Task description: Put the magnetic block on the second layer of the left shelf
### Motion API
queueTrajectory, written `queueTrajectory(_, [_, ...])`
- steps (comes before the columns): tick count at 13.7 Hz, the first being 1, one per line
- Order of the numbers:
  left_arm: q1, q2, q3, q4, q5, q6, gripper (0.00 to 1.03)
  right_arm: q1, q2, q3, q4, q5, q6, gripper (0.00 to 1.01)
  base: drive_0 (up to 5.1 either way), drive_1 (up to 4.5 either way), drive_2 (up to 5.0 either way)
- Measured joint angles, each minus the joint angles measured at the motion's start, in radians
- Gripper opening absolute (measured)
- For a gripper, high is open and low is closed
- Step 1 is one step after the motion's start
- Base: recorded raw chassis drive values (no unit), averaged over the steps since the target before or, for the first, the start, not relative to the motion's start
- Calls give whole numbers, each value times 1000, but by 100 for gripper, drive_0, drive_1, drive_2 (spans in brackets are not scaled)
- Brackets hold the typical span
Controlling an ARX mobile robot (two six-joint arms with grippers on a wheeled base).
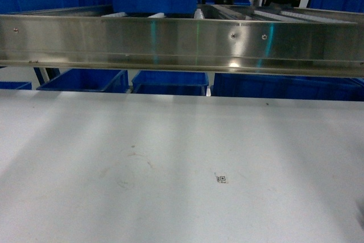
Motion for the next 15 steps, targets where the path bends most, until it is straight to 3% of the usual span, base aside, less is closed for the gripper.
queueTrajectory(2, [0,0,0,0,0,0,98,-12,45,0,50,-13,-20,95,0,0,0])
queueTrajectory(7, [0,0,0,0,0,0,98,9,80,-27,135,-31,-80,35,0,0,0])
queueTrajectory(10, [0,0,0,0,0,0,98,61,7,-49,64,-35,-81,33,0,0,0])
queueTrajectory(13, [0,0,0,0,0,0,98,154,-304,-127,-60,-42,-82,33,0,0,0])
queueTrajectory(15, [0,0,0,0,0,0,98,165,-468,-161,-153,-42,-80,33,0,0,0])
